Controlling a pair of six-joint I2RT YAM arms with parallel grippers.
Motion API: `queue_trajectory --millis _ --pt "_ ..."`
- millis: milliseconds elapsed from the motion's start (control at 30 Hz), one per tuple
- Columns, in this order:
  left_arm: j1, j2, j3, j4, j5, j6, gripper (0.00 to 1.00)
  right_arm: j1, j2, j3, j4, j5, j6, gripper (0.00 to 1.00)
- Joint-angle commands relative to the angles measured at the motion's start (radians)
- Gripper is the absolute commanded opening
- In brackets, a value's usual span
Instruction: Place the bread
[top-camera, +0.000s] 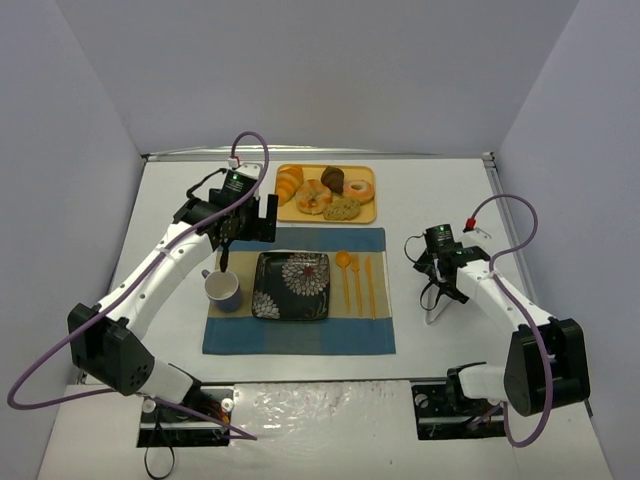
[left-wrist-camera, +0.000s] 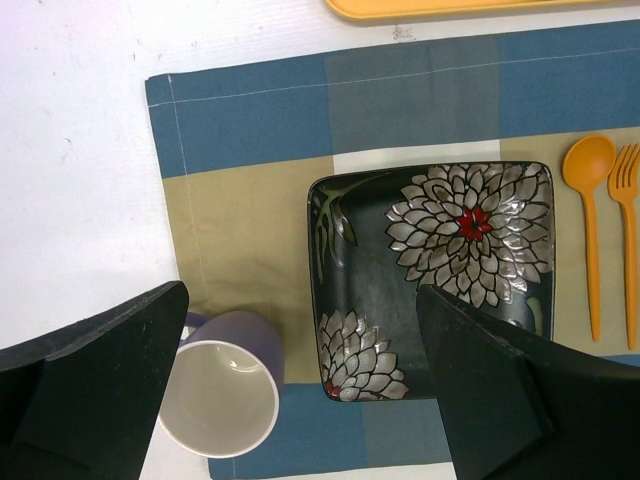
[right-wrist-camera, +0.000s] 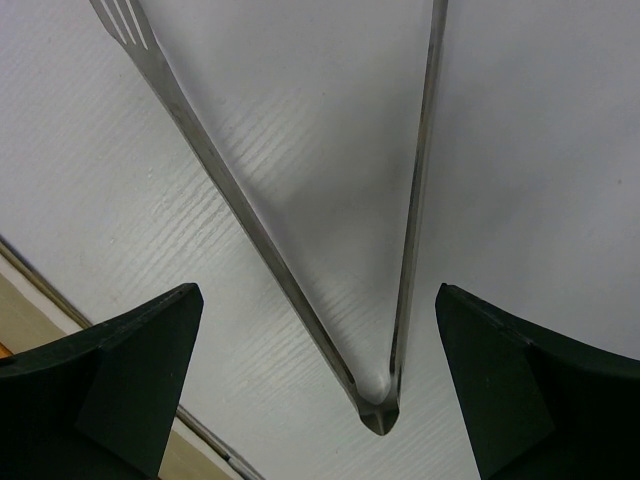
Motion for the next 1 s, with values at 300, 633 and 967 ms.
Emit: queue_trajectory --millis 300,633,967 --pt "0.035 -0.066 0.007 0.074 0.045 0.023 0.97 -0.006 0.026 -0.104 0.097 0.042 0.017 1.0" --pt "0.037 -0.054 0.022 0.067 0.041 0.029 0.97 -0.008 0.107 -0.103 0.201 0.042 -0.009 1.0" --pt "0.039 -0.048 0.064 0.031 0.032 0.05 0.97 -0.023 0.259 0.014 0.202 0.089 -0.02 1.0"
